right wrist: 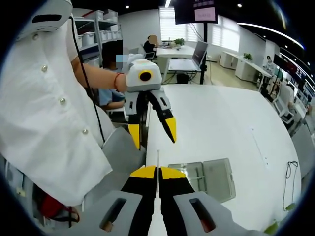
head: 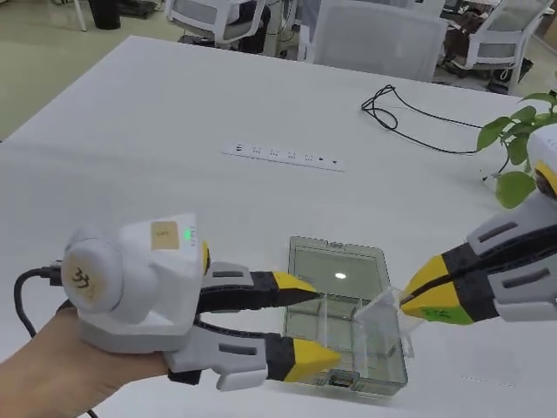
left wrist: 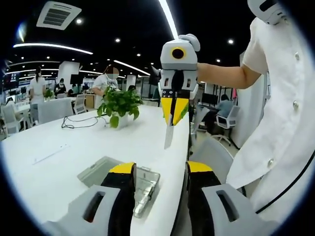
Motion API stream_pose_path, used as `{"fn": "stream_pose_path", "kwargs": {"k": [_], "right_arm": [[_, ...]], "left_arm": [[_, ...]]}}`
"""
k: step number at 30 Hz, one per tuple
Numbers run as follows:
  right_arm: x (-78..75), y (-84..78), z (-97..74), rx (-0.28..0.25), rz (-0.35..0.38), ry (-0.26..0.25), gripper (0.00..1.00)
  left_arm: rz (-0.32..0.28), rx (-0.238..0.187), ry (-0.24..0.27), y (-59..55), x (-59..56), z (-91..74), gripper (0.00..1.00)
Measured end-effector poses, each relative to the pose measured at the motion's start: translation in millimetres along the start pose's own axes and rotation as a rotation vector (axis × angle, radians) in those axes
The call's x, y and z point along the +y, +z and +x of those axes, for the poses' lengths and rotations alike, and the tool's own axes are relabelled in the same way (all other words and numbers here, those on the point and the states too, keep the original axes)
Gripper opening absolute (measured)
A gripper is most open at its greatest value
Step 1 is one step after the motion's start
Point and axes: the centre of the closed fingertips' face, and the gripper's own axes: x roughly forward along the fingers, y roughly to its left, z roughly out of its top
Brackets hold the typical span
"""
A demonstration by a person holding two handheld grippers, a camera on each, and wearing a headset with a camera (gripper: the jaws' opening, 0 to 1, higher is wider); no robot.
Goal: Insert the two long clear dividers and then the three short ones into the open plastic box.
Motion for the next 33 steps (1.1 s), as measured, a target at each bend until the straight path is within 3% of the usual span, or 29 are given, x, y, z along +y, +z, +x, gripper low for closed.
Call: {"fn": "stream_pose_path", "kwargs": {"k": [13, 21, 31, 33], "right_arm": [[-29.1, -17.0, 18.0, 0.014, 0.012, -0.037, 0.02], [-51.1, -36.1, 33.8, 0.041, 0.024, -0.062, 0.02], [-69.6, -41.0, 60.4, 0.017, 0.062, -0.058, 0.02], [-79.9, -46.6, 67.0, 0.014, 0.069, -0.056, 0.02]], "left_arm": [[-0.013, 0.043, 0.054, -19.5, 17.5, -5.8, 0.66], [-0.038, 0.064, 0.075, -31.2, 27.2, -6.4, 0.79], [-0.058, 0.081, 0.092, -41.3, 36.6, -5.2, 0.94], [-0.059, 0.091, 0.098, -44.9, 38.7, -5.5, 0.97]]}}
